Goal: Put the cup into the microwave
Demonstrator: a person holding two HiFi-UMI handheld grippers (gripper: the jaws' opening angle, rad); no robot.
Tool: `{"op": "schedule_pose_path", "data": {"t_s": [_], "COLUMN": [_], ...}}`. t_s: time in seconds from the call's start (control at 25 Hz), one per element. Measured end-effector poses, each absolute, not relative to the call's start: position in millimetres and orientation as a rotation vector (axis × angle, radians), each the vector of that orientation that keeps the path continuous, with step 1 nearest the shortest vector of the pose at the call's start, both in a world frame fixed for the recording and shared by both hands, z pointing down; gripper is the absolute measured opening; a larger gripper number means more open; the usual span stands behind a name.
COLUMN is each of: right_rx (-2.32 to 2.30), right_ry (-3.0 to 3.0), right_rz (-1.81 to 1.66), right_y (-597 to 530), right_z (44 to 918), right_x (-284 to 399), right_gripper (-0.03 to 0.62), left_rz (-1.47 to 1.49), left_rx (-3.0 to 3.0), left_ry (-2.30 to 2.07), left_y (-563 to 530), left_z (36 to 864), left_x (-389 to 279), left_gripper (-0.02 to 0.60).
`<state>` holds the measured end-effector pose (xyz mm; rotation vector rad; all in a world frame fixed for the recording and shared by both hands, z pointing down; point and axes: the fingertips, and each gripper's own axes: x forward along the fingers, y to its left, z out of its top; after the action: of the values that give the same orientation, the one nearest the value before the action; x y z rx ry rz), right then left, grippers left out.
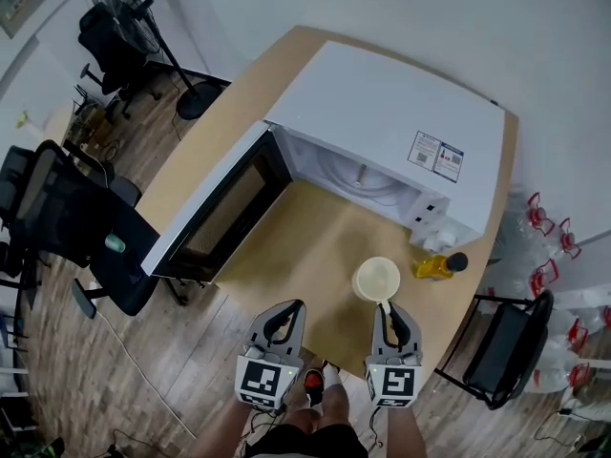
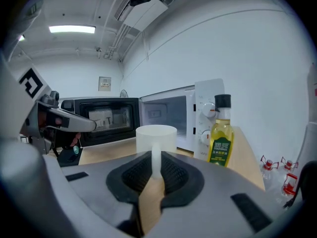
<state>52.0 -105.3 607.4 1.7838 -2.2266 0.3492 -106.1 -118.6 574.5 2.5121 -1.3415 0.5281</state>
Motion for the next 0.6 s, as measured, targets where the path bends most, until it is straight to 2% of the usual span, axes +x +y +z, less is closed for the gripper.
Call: {"op": "schedule_pose_path", "data": {"t_s": [0.6], "right_rx": [1.826], "right_ry": [-2.295], "right_rz": [0.236], "right_y": [-141], "right_z": [530], "right_x": [42], "right_gripper": [0.054], "left_rz": [0.443], "left_rx": [2.573], "left_ry": [-1.435], "left_y": [-148], "left_z": [501], "left_x": [-114], "left_gripper": [0.026]}}
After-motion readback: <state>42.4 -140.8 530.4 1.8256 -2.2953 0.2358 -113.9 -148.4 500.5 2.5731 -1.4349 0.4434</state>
